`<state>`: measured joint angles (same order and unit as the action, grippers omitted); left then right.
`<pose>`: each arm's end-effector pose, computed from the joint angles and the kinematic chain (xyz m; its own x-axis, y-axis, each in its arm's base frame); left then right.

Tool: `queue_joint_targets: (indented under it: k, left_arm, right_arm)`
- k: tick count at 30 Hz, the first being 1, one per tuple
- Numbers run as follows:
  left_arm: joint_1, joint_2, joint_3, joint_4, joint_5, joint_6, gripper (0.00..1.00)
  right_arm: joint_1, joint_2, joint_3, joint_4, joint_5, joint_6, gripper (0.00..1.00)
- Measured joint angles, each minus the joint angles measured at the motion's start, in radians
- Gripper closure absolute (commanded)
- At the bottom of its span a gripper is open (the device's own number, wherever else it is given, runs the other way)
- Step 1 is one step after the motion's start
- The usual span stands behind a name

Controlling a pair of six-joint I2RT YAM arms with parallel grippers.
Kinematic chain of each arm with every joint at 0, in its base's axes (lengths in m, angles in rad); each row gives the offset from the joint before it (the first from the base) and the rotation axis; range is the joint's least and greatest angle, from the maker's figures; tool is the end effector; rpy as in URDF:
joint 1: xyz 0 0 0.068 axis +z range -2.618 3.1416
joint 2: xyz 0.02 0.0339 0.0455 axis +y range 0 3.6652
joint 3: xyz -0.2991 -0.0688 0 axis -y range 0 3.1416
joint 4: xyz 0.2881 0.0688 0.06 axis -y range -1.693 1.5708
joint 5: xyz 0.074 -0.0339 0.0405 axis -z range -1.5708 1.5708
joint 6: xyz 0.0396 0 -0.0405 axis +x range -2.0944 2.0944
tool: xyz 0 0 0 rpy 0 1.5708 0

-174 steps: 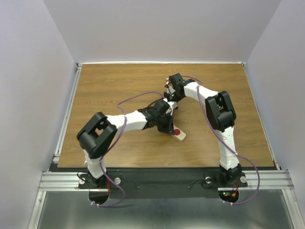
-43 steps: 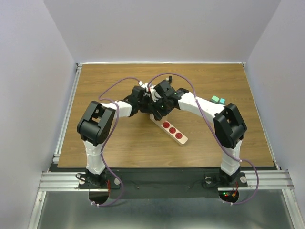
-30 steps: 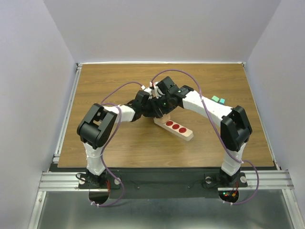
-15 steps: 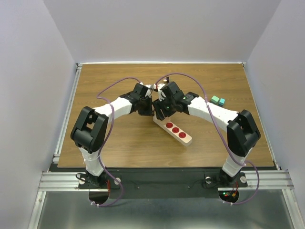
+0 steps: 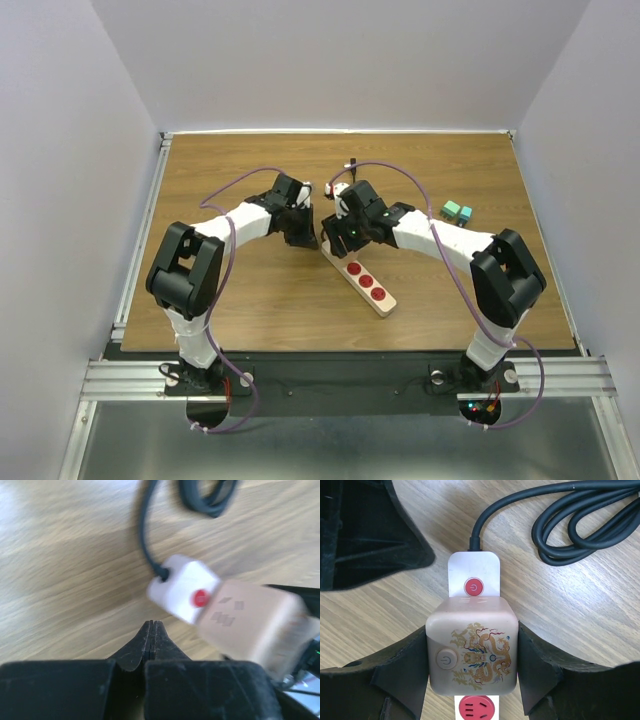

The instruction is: Pull the plug off the socket

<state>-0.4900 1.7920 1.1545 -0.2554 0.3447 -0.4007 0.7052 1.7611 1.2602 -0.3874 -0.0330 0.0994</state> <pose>0.3666 -0.2107 0.1954 -0.8785 0.0525 -0.4748 0.3120 0.8158 -0.4870 0.3264 0.2795 0.2333 -0.6539 -0.4263 -0.6251 -0.6018 0.7938 0.0881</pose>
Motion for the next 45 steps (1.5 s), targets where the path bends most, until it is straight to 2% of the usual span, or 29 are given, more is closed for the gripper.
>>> queue_joint_targets:
  k: [4,10,22,37,45]
  left_arm:
    - [-0.005,0.005,0.062,-0.004,0.053,0.002,1.00]
    - [-0.035,0.048,0.159,-0.033,0.062,0.031,1.00]
    - [-0.052,0.090,0.101,-0.058,0.050,0.051,1.00]
    - [-0.064,0.083,0.124,-0.069,0.021,0.043,1.00]
    - [-0.064,0.087,0.124,-0.023,0.024,0.021,1.00]
  right_arm:
    - [0.000,0.000,0.000,0.006,0.000,0.003,1.00]
    - [-0.001,0.002,0.000,0.018,0.001,0.005,1.00]
    - [-0.003,0.009,0.000,0.021,0.007,0.010,1.00]
    - [-0.004,0.009,0.000,0.022,0.002,0.011,0.99]
    - [-0.005,0.009,0.000,0.022,-0.008,0.011,0.99]
